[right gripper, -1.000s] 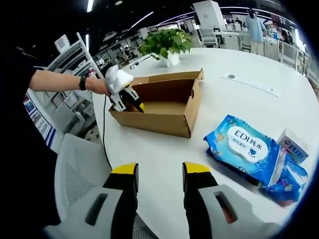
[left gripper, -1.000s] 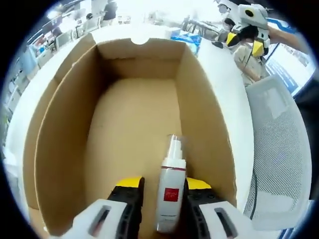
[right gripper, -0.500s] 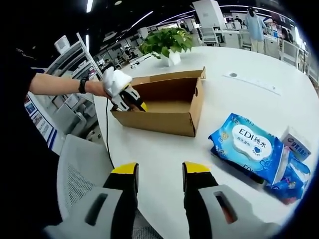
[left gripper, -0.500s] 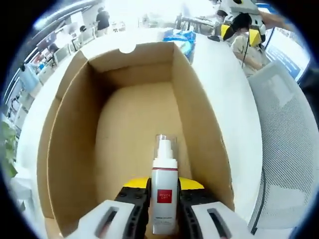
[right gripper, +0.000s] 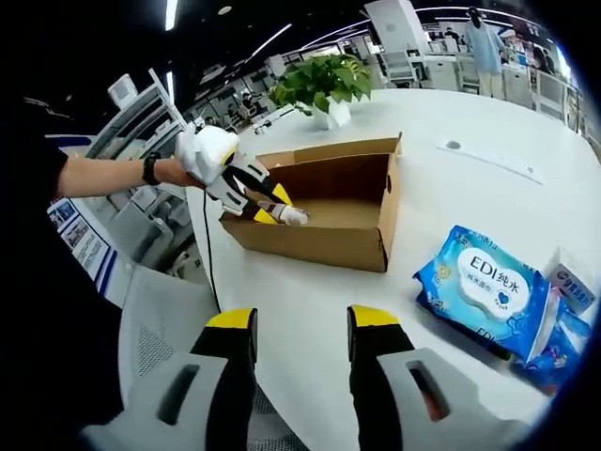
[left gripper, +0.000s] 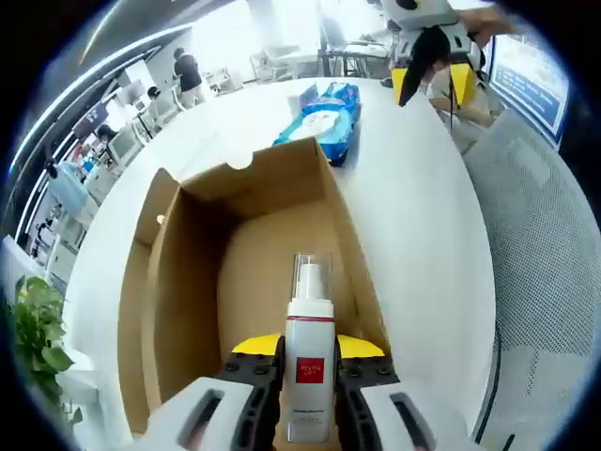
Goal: Operate the shoe box by opening the lid, removing the specified soft item, and placing it in the target area until the item is outside and the box remains undamaged.
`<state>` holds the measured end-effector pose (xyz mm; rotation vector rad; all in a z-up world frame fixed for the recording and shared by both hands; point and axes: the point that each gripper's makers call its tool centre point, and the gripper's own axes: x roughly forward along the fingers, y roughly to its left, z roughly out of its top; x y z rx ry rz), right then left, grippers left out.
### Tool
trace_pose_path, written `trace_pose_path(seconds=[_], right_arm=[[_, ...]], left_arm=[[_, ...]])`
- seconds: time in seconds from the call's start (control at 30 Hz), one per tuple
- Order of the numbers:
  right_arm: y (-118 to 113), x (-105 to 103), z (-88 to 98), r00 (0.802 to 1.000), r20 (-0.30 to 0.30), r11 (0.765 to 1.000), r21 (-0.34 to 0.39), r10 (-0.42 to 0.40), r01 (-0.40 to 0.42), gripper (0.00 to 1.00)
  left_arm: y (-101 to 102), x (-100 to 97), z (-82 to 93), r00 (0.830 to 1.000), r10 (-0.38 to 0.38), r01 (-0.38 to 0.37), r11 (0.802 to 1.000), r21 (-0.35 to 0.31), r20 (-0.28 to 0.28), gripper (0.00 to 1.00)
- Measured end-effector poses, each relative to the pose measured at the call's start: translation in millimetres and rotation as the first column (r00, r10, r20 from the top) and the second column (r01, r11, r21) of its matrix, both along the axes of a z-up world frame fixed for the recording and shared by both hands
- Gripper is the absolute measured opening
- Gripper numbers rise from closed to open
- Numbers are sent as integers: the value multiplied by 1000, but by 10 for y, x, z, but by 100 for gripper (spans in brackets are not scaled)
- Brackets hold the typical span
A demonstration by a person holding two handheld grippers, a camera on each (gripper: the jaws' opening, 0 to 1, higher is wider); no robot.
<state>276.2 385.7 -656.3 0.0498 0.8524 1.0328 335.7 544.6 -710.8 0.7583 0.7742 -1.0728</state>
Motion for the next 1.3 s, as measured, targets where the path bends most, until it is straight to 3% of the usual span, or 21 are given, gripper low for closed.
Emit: trace_pose_path(seconds=[0.3, 0.6, 0.87, 1.1, 1.3], right_arm=[[142, 143, 170, 998, -28, 993, 101, -60, 62, 37], [218, 227, 321, 996, -48, 983, 163, -79, 86, 39], [259, 216, 501, 992, -82, 962, 250, -93, 111, 37], [281, 198, 535, 990, -103, 954, 274, -97, 122, 26], [268, 216, 581, 969, -190, 918, 333, -157, 214, 20]], left_arm=[[-423, -93, 512, 988, -84, 93, 993, -68, 128, 20], [-911, -236, 885, 964, -177, 206, 970, -132, 200, 20], [-1154, -370, 972, 936, -254, 289, 949, -122, 245, 20], [-1274, -422, 979, 920, -291, 329, 937, -115, 261, 20], [-1284, -426, 966, 916, -295, 334, 936, -110, 272, 20]])
